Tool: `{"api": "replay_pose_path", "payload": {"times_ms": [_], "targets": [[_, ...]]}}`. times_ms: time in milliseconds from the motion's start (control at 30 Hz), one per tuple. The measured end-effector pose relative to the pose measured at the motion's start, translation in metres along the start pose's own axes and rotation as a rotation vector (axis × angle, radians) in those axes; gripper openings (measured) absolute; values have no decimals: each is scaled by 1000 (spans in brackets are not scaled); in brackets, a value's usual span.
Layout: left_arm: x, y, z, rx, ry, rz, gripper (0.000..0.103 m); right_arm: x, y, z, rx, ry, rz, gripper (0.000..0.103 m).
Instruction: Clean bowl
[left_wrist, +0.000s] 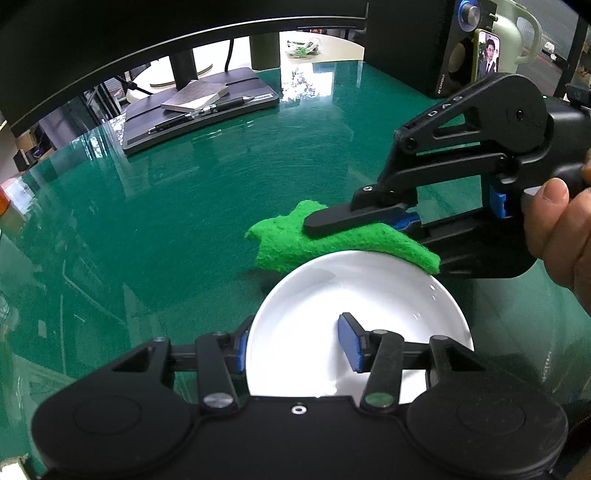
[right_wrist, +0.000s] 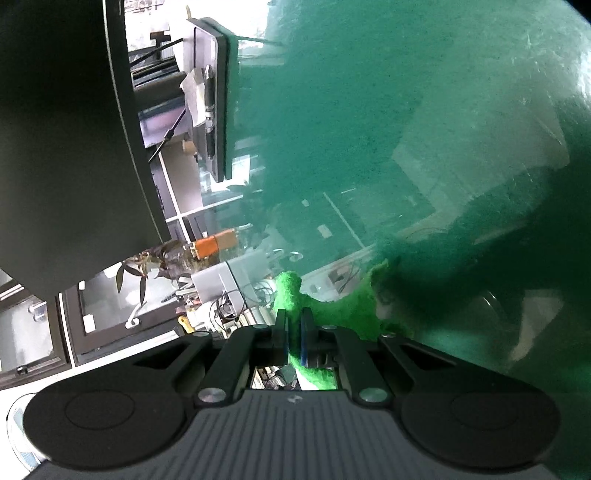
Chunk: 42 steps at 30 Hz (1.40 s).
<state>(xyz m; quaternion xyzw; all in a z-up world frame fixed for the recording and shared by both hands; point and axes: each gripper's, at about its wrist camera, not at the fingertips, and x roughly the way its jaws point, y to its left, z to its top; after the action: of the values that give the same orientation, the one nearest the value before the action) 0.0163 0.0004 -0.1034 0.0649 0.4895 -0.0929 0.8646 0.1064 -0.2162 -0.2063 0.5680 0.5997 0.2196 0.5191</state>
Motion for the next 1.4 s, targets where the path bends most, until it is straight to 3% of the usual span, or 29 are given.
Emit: {"api": "replay_pose_path", "payload": {"times_ms": [300,467,767,1100,1400], "targets": [[0,-2,1,30,0,-7,48,-34,-23,-7,43,-55,-7,7],[0,-1,-1,22,-3,-10,48,-24,-18,-4,29,-49,-26,7],[0,2,-2,-35,-10,-14,50,15,7,6,-42,39,-83,7],[3,5,1,-19,-3,-41,53,0,3,15,-63,82,-146,7],[6,12,1,-57,6,-55,58,50,36,19,-196,235,-250,8]]}}
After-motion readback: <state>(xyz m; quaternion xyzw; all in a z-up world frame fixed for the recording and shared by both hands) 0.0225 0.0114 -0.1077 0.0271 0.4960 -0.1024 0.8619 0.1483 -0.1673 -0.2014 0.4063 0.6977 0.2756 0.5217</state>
